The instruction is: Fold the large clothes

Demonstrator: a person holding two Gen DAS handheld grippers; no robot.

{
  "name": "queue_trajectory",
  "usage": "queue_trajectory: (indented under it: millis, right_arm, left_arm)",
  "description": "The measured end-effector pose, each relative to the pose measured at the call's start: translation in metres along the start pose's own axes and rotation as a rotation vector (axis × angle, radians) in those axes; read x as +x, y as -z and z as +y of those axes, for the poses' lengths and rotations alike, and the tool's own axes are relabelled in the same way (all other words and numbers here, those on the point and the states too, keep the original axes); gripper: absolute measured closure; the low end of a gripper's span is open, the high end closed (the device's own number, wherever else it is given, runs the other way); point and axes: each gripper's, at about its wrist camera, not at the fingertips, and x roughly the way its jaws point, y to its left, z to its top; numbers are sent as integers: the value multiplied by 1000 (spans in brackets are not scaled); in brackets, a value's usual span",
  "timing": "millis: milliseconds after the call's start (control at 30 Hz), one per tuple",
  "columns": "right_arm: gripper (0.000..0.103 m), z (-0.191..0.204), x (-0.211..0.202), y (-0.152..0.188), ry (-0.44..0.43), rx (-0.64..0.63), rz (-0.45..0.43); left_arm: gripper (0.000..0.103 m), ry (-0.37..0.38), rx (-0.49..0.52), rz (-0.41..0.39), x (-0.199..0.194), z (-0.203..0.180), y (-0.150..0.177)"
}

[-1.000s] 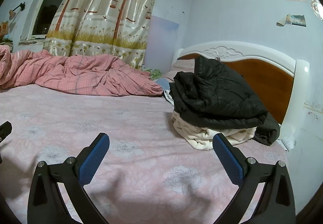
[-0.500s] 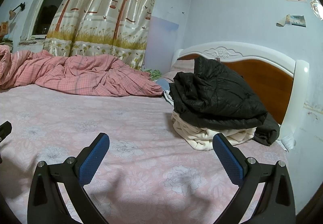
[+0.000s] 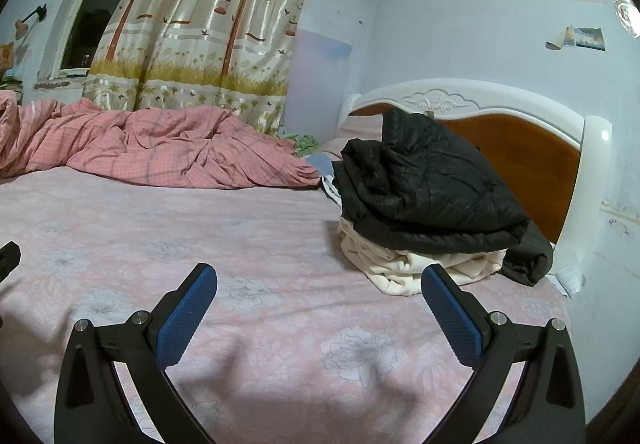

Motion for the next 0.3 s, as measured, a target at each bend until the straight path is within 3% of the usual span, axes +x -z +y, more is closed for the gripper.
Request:
queue_trajectory:
  millis: [300]
  right_arm:
    - [0,-1,1,0,-3,-2,1]
  left_arm:
    - [0,0,0,1,0,1,-1]
